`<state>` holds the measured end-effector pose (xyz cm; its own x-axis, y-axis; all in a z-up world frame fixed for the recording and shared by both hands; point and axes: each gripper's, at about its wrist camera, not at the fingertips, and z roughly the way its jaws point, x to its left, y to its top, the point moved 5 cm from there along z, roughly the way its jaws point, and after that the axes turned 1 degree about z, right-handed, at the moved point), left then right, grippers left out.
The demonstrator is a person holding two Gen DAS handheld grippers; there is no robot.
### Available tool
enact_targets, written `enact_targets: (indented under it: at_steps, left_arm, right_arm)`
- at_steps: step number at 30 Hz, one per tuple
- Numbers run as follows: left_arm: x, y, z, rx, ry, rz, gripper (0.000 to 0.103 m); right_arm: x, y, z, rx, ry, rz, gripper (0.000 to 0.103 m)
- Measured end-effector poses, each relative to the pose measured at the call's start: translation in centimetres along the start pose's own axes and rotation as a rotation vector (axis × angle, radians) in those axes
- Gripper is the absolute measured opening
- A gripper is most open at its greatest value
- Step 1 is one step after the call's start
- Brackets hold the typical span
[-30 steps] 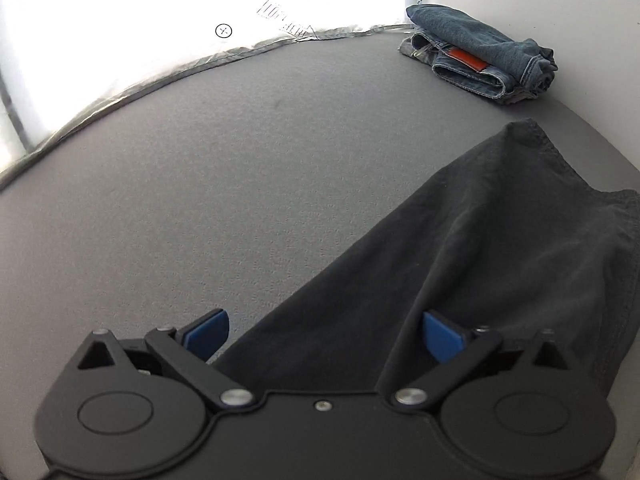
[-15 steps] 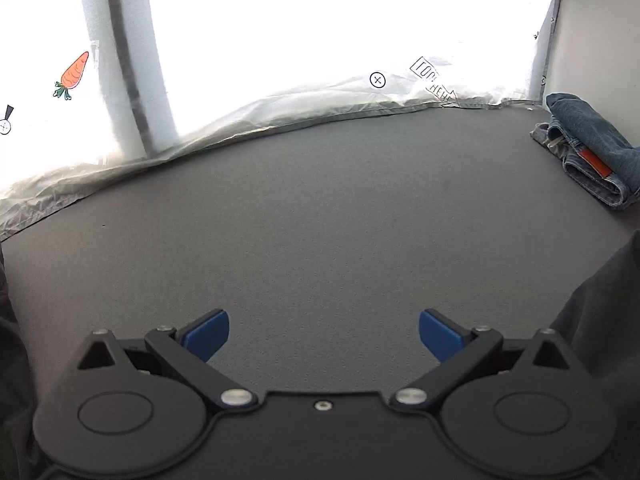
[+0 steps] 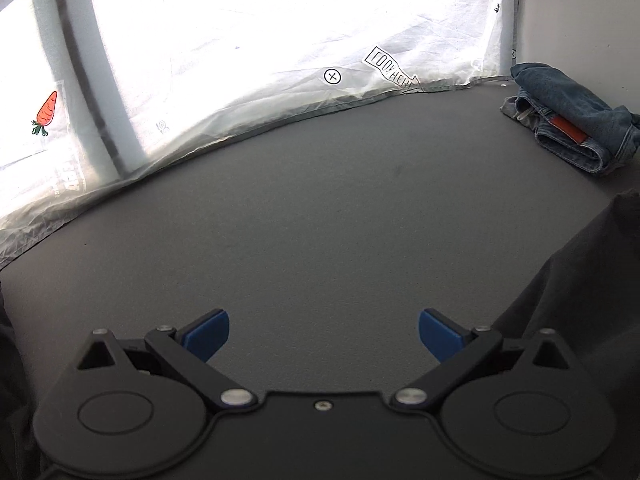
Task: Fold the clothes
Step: 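Grasp the trouser fabric near the pocket with the left tool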
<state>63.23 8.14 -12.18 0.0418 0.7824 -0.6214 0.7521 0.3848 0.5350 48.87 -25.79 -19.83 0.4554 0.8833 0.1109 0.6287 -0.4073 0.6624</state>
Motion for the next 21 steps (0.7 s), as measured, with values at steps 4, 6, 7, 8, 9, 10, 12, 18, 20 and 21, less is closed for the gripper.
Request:
enact_targets:
  at_steps: [4,6,7,8,9,10,12,18,20,21]
  left_arm:
    - [-1.8,-2.6,-6.4,-0.052,-0.265,-0.119,0.022]
    - [-0.6,-4.9,-8.2,-0.069,-0.272,-0.197,0.024]
    - [0.0,-6.0,-9.0,-0.078,-0.276,-0.236,0.025]
    - [0.6,-7.2,-9.9,-0.087,-0.280,-0.275,0.025]
    - [1.2,-8.3,-10.8,-0.095,-0.283,-0.314,0.026]
    - [1.8,-9.5,-11.7,-0.104,-0.287,-0.353,0.025]
    - [7.0,-13.4,-11.0,-0.056,-0.003,-0.487,0.026]
    - [13.4,-20.0,-12.0,-0.118,0.174,-0.700,0.027]
    - [12.7,-19.5,-11.5,-0.114,0.225,-0.630,0.028]
    - [12.2,-19.2,-11.2,-0.108,0.255,-0.581,0.028]
  right_arm:
    - [-3.5,0.9,-1.8,-0.040,0.021,0.054,0.103]
    - [-5.1,1.1,-2.8,-0.064,0.039,0.074,0.103]
    - [-5.9,1.1,-3.3,-0.070,0.045,0.077,0.103]
    - [-6.5,0.9,-3.6,-0.071,0.049,0.077,0.103]
    - [-7.0,0.7,-4.0,-0.072,0.052,0.077,0.103]
    - [-7.6,0.4,-4.3,-0.070,0.056,0.076,0.103]
    - [-8.2,-0.5,-4.7,-0.052,0.070,0.060,0.103]
    - [-7.8,-2.9,-5.8,-0.006,0.127,-0.066,0.103]
    - [-6.8,-3.2,-5.9,0.007,0.169,-0.119,0.102]
    - [-6.2,-3.2,-5.9,0.012,0.198,-0.138,0.102]
